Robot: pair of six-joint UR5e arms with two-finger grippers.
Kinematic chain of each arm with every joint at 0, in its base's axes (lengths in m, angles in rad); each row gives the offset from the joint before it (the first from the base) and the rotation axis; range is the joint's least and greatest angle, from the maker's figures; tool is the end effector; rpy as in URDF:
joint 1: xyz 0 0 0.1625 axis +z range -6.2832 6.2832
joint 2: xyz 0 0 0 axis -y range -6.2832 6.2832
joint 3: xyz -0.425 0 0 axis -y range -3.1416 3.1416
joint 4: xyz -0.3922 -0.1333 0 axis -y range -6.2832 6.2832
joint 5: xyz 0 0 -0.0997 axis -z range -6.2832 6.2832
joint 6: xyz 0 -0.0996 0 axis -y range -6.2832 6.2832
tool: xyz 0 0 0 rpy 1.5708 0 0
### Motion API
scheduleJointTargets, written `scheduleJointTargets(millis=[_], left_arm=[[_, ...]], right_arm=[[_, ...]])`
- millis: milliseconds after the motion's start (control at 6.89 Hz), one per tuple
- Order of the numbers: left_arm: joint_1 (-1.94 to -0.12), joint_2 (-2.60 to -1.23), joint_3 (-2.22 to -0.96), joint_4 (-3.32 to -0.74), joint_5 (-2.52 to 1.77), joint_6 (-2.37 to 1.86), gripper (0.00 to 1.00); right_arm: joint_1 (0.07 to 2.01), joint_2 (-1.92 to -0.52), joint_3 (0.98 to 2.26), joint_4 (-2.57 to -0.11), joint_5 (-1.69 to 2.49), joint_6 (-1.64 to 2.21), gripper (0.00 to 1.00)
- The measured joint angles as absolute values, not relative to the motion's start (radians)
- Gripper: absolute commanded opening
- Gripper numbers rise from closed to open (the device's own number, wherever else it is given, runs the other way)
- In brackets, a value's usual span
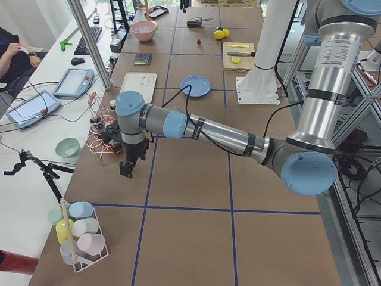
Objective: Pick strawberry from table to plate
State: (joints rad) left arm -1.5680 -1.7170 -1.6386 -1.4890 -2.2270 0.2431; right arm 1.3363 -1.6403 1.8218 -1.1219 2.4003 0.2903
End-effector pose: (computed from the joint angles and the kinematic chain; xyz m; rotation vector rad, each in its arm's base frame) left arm -0.0710 -0.5546 0.5648 0.2057 0.6374 0.2800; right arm -0.0525 -0.4773 0.5112 0.3648 -0.9267 -0.2101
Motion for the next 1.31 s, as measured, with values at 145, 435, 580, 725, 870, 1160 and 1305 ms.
scheduleJointTargets(millis=[145,435,580,725,870,1160,1305], left_arm=[[-1.604,-1.639,-1.643,-1.482,-2.255,0.289,1.00],[-1.621,-1.531,-1.689,-1.487,-2.316,0.310,1.00],[-1.621,-1.513,-1.705,-1.492,-2.326,0.314,1.00],[-1.621,-1.509,-1.715,-1.495,-2.330,0.315,1.00],[-1.621,-1.511,-1.719,-1.497,-2.331,0.316,1.00],[-1.619,-1.516,-1.721,-1.500,-2.332,0.316,1.00],[-1.619,-1.518,-1.722,-1.501,-2.332,0.316,1.00]], right_arm=[[1.320,-1.640,1.823,-1.121,2.398,0.291,1.00],[1.267,-1.650,1.826,-1.121,2.364,0.307,1.00],[1.222,-1.657,1.838,-1.120,2.325,0.372,1.00],[1.166,-1.666,1.857,-1.114,2.276,0.464,0.99],[1.095,-1.688,1.871,-1.075,2.202,0.567,0.99],[0.933,-1.752,1.867,-0.926,2.038,0.743,0.96],[0.871,-1.770,1.860,-0.897,1.982,0.779,0.94]])
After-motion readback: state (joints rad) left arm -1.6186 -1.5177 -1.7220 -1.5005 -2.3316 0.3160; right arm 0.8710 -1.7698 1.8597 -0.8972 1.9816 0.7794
